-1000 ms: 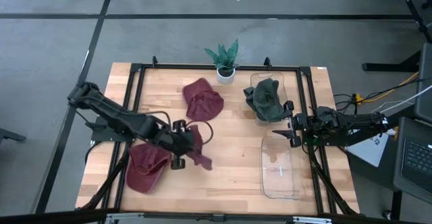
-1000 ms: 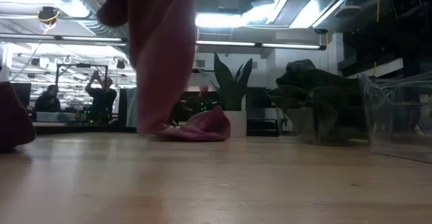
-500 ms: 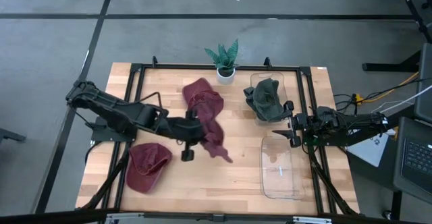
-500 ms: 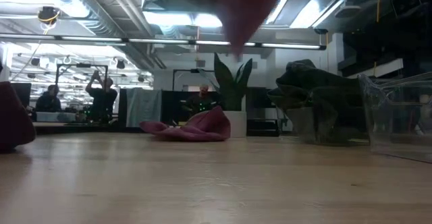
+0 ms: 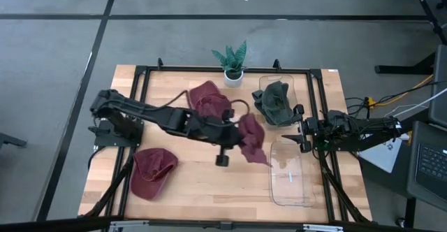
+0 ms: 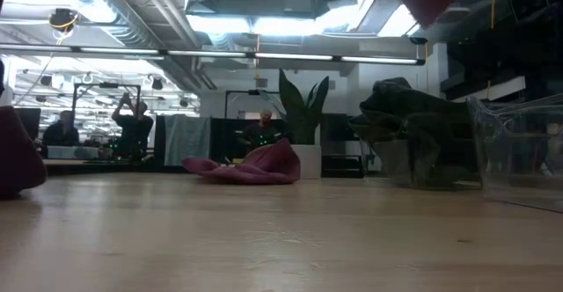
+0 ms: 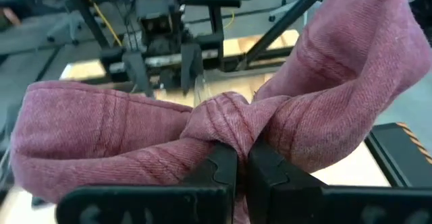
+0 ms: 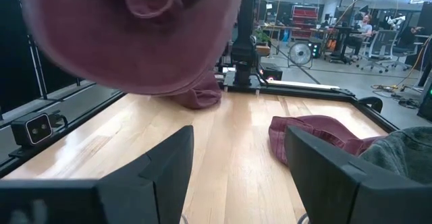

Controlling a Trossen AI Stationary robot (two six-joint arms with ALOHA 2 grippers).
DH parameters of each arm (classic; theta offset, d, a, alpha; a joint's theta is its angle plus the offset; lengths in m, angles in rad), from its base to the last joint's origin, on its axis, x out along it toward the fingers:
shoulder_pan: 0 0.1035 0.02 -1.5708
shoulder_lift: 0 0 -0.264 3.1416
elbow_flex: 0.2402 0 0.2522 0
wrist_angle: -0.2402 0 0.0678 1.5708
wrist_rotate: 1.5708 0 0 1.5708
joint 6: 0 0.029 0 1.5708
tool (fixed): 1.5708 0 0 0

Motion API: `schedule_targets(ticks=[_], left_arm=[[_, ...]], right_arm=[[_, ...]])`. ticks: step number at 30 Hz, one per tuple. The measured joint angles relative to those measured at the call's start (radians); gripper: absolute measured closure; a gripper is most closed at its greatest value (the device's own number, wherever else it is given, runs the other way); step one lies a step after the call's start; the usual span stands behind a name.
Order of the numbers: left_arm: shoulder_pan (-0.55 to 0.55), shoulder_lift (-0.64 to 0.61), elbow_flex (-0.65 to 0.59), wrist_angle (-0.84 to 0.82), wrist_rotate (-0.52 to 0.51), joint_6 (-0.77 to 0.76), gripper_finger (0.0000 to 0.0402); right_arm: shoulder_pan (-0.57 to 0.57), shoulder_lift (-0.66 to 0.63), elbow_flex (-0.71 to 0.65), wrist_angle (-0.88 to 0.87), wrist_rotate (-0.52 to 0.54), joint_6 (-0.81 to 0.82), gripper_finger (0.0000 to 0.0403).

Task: Pick & Place hat
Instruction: Put the middle red cap into the bottom transparent bin

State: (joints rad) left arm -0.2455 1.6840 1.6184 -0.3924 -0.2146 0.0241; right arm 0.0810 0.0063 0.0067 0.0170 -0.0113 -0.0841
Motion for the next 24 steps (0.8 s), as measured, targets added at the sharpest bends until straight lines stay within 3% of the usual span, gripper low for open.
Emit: schedule_targets(ticks=[11, 24], left_arm=[[0.003, 0.251, 0.188, 0.113, 0.104, 0.073, 0.0398], [0.002, 0.467, 0.213, 0.378, 0.138, 0.068, 0.0398]], right_arm=[[0.000, 0.000, 0.000, 0.000, 0.000, 0.000, 0.0174], [0.000, 0.000, 0.000, 0.000, 0.000, 0.000, 0.0174]])
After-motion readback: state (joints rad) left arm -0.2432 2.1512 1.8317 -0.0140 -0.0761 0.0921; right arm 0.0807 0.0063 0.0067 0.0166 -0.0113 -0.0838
